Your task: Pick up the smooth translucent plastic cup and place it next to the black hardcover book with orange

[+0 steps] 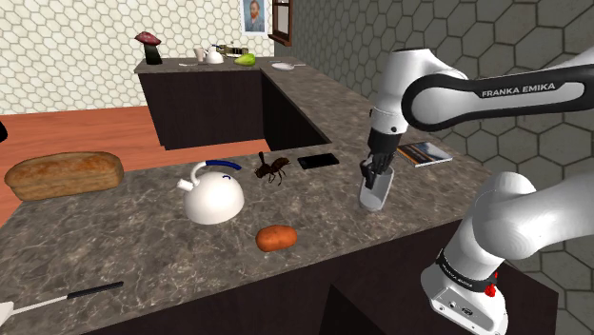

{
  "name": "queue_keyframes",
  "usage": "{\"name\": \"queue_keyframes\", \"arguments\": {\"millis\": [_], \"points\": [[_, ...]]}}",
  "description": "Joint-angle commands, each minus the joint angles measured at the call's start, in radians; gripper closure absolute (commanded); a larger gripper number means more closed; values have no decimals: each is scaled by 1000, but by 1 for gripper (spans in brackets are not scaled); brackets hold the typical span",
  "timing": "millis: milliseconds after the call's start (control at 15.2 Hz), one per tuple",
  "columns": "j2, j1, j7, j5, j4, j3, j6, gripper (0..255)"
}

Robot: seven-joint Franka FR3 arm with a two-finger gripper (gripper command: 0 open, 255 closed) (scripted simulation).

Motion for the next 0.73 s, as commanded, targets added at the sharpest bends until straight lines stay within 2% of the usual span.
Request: {"name": "queue_keyframes", "arguments": {"millis": [0,660], "points": [[-2,-2,1,-4,27,-3,-29,255],[-8,-7,9,-16,158,-14,-166,255]]}}
